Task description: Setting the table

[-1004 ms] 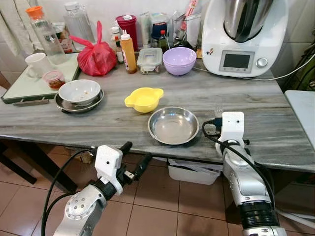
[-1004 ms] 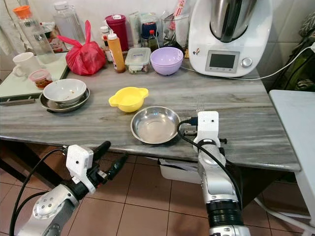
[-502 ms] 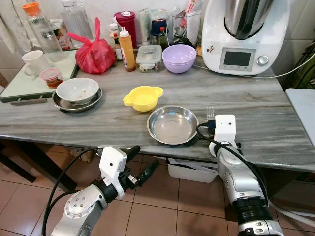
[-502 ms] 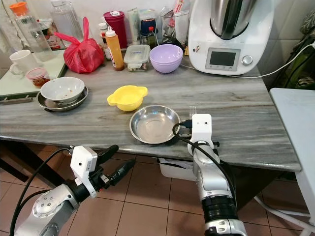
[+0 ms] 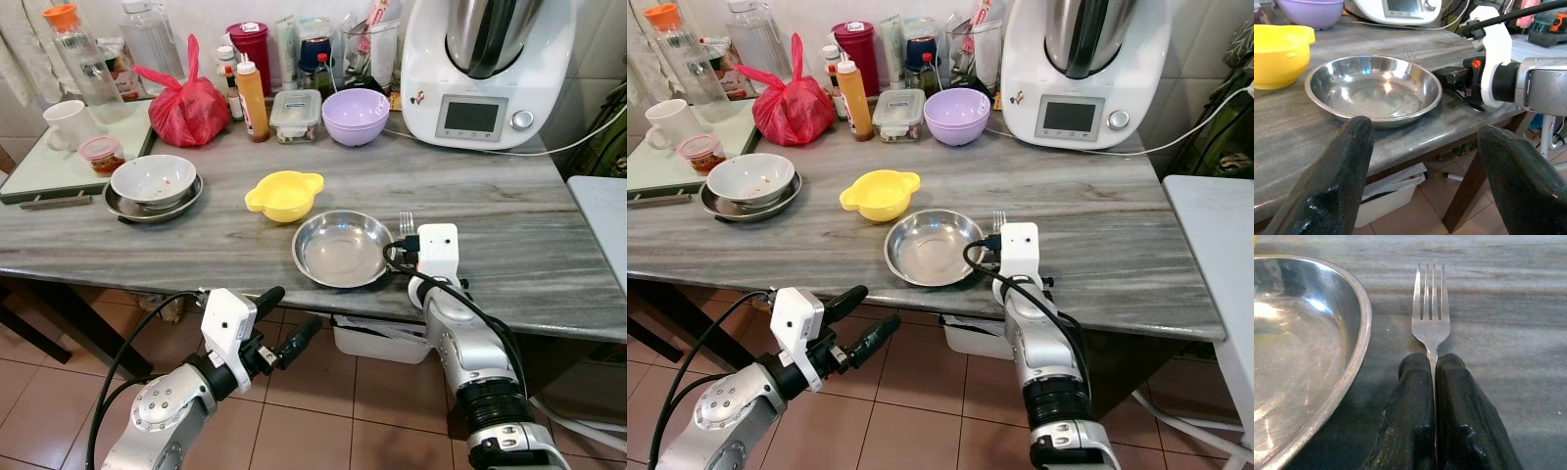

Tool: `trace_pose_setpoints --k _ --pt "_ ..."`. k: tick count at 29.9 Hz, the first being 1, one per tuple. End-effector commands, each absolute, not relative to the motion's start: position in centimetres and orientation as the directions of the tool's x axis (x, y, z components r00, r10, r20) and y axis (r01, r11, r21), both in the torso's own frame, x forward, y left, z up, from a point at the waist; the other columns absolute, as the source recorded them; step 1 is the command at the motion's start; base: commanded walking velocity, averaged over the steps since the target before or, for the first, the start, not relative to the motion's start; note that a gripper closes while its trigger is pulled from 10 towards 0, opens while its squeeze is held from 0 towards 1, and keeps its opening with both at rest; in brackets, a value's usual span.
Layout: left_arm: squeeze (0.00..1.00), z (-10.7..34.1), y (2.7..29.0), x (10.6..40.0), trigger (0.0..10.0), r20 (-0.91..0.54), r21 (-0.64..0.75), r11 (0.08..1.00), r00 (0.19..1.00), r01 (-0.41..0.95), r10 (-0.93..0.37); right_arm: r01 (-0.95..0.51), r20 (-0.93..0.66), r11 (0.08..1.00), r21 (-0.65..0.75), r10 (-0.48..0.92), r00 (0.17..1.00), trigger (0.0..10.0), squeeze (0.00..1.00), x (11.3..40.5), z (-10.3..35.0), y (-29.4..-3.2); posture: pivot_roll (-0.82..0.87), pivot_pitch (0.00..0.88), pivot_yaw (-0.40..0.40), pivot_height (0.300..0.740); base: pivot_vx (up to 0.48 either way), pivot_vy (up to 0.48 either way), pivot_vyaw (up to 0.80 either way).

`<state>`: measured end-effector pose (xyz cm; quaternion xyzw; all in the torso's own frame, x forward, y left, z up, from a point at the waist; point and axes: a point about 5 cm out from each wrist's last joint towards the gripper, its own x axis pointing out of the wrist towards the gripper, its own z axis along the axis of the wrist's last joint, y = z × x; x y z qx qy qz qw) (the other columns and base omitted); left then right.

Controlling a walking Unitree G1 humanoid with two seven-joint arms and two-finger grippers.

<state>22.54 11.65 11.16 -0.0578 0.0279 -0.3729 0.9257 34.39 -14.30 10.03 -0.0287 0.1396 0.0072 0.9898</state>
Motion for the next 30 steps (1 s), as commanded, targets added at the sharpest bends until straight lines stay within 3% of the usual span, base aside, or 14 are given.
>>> trace_pose_setpoints --k 1,11,12,13,14,25,30 --pt "0.0 11.5 11.7 22.6 10.0 -0.008 -0.106 0.715 0.718 0.691 -0.695 -0.036 -0.338 0.998 -0.05 0.017 0.941 10.0 0.0 34.2 9.0 -14.1 -0.11 0.068 0.065 0.74 0.0 0.0 0.0" --pt "0.0 11.5 11.7 22.8 10.0 -0.013 -0.103 0.716 0.719 0.69 -0.695 -0.022 -0.371 0.998 -0.055 0.0 0.929 10.0 0.02 33.6 8.4 -14.8 -0.12 0.066 0.067 0.74 0.0 0.0 0.0" --pt "0.0 11.5 11.7 22.8 10.0 -0.014 -0.102 0.716 0.719 0.691 -0.695 -0.02 -0.373 0.998 -0.066 -0.006 0.928 10.0 0.42 33.5 8.3 -14.9 -0.12 0.066 0.069 0.74 0.0 0.0 0.0" --pt "0.0 11.5 11.7 22.8 10.0 -0.014 -0.102 0.716 0.719 0.691 -0.695 -0.019 -0.374 0.997 -0.07 -0.009 0.928 10.0 0.42 33.5 8.3 -14.9 -0.12 0.066 0.069 0.74 0.0 0.0 0.0" --pt "0.0 11.5 11.7 22.8 10.0 -0.015 -0.101 0.716 0.719 0.691 -0.695 -0.017 -0.377 0.998 -0.067 -0.01 0.926 10.0 1.0 33.5 8.2 -14.9 -0.12 0.067 0.069 0.74 0.0 0.0 0.0" --pt "0.0 11.4 11.8 22.8 10.0 -0.021 -0.095 0.717 0.719 0.691 -0.695 -0.008 -0.386 0.998 -0.062 -0.017 0.922 10.0 1.0 33.3 8.1 -14.8 -0.12 0.063 0.072 0.74 0.0 0.0 0.0" --pt "0.0 11.4 11.9 22.9 10.0 -0.021 -0.087 0.719 0.72 0.69 -0.693 -0.009 -0.318 0.999 -0.048 -0.007 0.948 10.0 1.0 33.5 9.1 -14.7 -0.12 0.059 0.072 0.74 0.0 0.0 0.0"
